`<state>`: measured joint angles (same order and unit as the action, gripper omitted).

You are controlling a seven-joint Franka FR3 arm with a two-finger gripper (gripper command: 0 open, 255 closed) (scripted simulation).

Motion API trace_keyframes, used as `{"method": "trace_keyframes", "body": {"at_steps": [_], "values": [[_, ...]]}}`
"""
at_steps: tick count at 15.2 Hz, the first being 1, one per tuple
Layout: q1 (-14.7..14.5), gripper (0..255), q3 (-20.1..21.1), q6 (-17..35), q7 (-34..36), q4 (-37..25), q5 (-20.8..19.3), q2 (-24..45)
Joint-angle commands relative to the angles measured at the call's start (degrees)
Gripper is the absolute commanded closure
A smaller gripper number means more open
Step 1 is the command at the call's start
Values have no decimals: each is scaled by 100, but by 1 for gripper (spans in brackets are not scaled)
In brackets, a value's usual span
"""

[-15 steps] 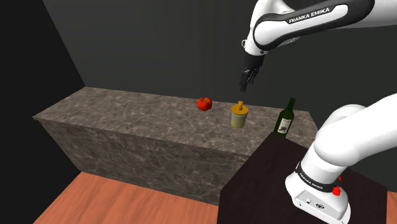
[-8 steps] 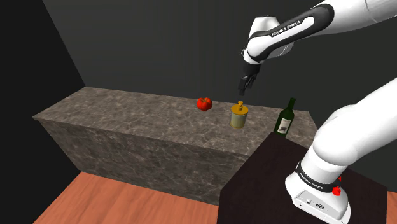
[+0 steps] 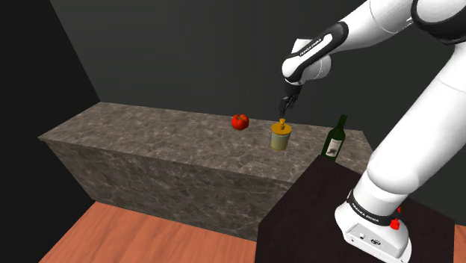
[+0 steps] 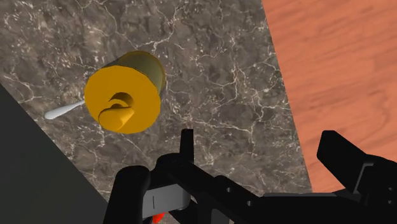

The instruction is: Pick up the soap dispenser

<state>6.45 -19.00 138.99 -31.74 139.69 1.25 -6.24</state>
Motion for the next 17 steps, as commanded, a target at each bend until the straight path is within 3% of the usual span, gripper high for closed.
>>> {"method": "trace_keyframes", "body": {"at_steps": [1, 5, 10, 17], "values": [[18, 0, -128, 249, -350, -233, 302, 504], [184, 0, -188, 566, -1052, -758, 1002, 1439], [629, 0, -1, 758, -1811, -1584, 1794, 2579], [1263, 0, 340, 830, -2376, -2765, 2378, 3909]]}}
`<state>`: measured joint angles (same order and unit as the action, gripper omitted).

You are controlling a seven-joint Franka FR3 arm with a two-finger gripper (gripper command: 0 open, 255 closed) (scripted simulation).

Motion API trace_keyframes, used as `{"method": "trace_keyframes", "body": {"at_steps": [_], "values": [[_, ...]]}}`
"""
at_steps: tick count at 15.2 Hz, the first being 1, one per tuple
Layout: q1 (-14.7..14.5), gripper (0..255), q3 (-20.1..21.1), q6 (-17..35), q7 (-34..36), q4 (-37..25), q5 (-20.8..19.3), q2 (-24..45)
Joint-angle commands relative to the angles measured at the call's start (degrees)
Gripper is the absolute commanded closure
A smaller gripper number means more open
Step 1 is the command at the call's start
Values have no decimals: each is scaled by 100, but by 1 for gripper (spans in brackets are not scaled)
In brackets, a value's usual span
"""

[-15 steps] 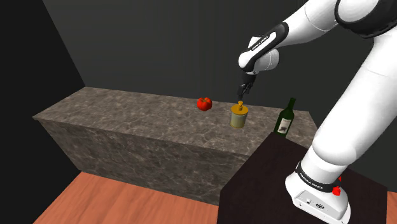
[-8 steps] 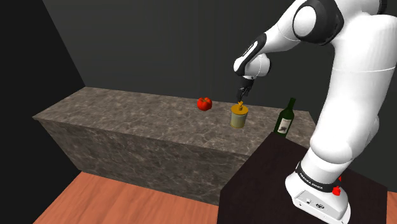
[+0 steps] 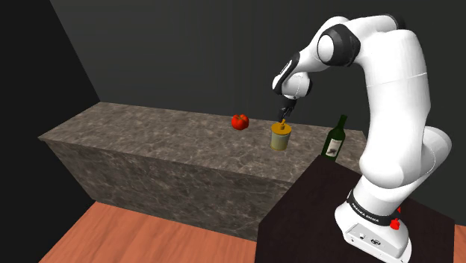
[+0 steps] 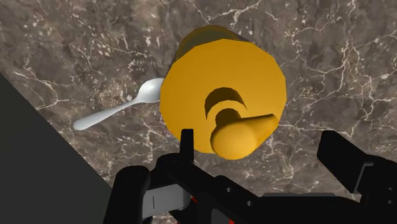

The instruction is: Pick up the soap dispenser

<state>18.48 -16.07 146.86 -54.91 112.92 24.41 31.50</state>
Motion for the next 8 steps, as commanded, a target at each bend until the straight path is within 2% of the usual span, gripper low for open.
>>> {"method": "trace_keyframes", "body": {"at_steps": [1, 8], "values": [[81, 0, 74, 91, -84, -101, 93, 197], [196, 0, 231, 352, -227, -193, 261, 549]]}}
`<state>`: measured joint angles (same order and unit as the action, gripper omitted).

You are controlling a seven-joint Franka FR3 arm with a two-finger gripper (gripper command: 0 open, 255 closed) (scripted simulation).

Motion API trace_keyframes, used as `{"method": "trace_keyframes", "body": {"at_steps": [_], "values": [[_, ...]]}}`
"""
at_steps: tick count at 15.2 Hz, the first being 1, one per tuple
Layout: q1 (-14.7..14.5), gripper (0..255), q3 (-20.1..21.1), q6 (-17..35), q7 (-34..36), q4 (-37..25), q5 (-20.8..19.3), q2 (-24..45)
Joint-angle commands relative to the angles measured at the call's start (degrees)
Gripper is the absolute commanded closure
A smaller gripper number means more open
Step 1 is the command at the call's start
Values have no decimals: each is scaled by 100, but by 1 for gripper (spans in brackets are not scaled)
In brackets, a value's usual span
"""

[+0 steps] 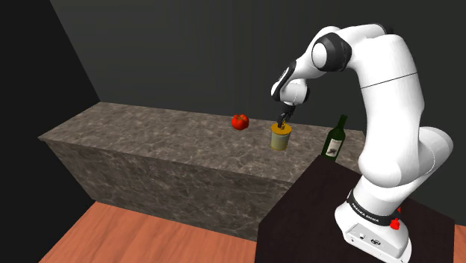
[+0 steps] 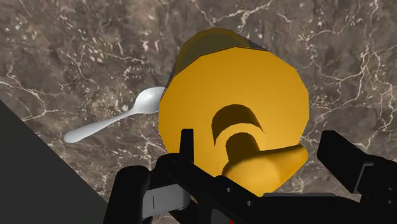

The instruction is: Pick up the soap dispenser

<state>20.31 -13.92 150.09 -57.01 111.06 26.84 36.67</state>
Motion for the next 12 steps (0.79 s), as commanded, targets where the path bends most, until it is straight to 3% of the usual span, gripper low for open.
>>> {"method": "trace_keyframes", "body": {"at_steps": [1, 12], "values": [[12, 255, 18, 28, -14, -15, 18, 40], [-29, 255, -40, -64, 33, 30, -40, -95]]}}
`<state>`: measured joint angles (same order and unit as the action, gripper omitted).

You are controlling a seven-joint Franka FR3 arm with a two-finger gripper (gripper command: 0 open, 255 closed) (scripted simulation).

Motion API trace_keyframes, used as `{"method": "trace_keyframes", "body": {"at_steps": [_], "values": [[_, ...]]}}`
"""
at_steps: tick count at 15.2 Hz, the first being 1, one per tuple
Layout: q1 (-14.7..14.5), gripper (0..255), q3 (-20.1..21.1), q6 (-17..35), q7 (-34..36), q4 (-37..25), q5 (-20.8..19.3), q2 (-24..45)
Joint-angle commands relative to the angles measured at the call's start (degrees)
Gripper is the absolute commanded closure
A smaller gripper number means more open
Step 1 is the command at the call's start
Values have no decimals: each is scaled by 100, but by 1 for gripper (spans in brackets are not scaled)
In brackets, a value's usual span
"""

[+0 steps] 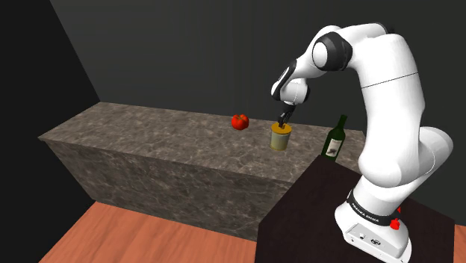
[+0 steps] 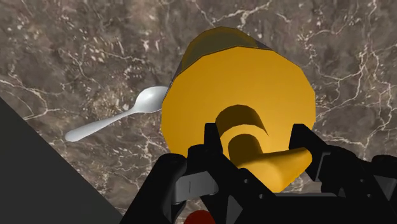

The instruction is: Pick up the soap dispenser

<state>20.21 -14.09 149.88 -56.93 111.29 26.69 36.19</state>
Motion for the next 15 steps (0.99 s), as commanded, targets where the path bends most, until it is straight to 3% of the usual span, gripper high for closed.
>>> {"method": "trace_keyframes", "body": {"at_steps": [1, 15], "values": [[-40, 255, -52, -89, 51, 24, -55, -111], [-271, 255, -372, -694, 377, 130, -453, -838]]}}
